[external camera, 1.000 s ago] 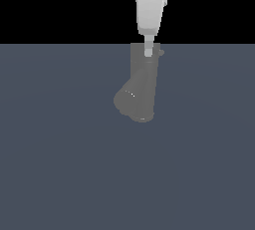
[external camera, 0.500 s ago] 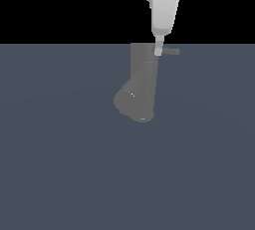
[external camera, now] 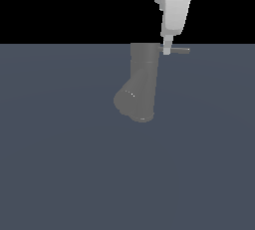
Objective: Turn on the faucet by rotating a designated handle.
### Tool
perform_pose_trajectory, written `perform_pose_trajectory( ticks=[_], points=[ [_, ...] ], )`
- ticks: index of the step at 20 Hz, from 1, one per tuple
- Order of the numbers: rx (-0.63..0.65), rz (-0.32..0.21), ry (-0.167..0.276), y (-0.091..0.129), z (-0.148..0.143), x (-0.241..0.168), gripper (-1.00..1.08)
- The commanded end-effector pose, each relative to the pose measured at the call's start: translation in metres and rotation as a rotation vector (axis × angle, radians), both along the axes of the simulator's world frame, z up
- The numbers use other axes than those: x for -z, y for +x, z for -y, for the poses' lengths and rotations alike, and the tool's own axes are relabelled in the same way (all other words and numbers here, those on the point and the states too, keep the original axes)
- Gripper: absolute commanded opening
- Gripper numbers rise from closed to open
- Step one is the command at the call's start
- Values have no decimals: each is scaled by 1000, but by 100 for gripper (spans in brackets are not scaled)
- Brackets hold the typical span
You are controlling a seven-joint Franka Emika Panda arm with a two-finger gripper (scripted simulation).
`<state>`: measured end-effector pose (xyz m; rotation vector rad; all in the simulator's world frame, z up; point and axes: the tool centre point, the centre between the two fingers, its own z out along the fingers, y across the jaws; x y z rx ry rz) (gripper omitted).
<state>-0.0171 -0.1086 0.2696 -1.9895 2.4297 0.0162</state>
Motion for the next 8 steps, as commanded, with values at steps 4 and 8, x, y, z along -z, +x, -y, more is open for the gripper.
perform_pose_trajectory(
  ticks=[4, 8],
  points=[
    [58, 6, -9, 5, 49, 0, -100],
    [63, 5, -9, 9, 59, 0, -100]
  ],
)
